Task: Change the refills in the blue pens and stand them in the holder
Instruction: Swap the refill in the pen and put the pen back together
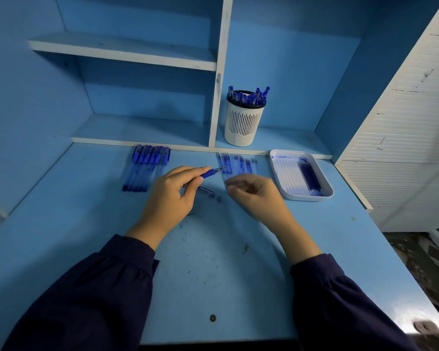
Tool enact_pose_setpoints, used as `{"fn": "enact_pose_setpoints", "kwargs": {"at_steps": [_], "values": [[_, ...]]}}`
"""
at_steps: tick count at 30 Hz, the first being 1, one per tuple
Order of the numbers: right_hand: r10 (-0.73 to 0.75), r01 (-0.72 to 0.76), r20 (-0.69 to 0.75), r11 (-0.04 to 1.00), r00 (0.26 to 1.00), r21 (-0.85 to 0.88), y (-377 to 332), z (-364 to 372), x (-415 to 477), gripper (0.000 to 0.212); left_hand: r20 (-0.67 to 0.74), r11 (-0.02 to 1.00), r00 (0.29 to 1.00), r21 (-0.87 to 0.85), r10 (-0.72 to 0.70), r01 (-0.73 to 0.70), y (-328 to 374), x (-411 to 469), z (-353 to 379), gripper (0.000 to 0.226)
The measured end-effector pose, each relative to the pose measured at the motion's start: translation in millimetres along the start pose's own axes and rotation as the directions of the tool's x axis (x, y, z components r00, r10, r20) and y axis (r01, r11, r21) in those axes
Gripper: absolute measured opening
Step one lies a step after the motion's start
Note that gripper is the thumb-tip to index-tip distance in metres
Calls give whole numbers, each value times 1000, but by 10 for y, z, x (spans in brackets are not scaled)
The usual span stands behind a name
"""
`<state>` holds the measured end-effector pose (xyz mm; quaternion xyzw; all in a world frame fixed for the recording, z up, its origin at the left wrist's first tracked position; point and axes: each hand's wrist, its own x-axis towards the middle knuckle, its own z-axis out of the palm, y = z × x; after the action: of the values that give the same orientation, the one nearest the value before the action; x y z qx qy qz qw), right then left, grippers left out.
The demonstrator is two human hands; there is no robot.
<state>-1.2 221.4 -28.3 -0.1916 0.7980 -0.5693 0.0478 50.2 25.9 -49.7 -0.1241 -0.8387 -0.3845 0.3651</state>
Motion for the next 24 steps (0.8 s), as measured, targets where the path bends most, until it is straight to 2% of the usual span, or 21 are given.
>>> {"fn": "enact_pose_setpoints", "kwargs": {"at_steps": [4,7,9,11,13,15,20,24], "values": [[-110,132,93,952,990,-275,34,115,-47,14,1,1000,1000,19,-12,12,-31,-35,-42,25],[-150,174,96,920,984,-351,24,137,-44,11,2,1000,1000,27,-16,16,-53,-53,-60,25],[-109,113,30,963,994,-245,12,132,-42,10,9,999,1000,31,-21,21,-53,-62,-64,25],[-77,77,-66,997,995,-5,-25,107,-28,12,18,999,999,26,-30,29,-47,-68,-67,25],[-59,88,-146,975,988,203,-67,68,-19,17,36,999,999,22,-36,35,-40,-78,-67,25],[-51,106,-181,945,982,310,-92,42,-15,17,53,999,998,17,-45,44,-34,-88,-69,25],[-80,127,-162,945,984,302,-92,60,-12,22,69,999,996,16,-50,49,-29,-95,-72,25],[-119,148,-132,959,984,242,-77,93,-11,17,76,999,996,8,-41,40,-19,-96,-58,25]]}}
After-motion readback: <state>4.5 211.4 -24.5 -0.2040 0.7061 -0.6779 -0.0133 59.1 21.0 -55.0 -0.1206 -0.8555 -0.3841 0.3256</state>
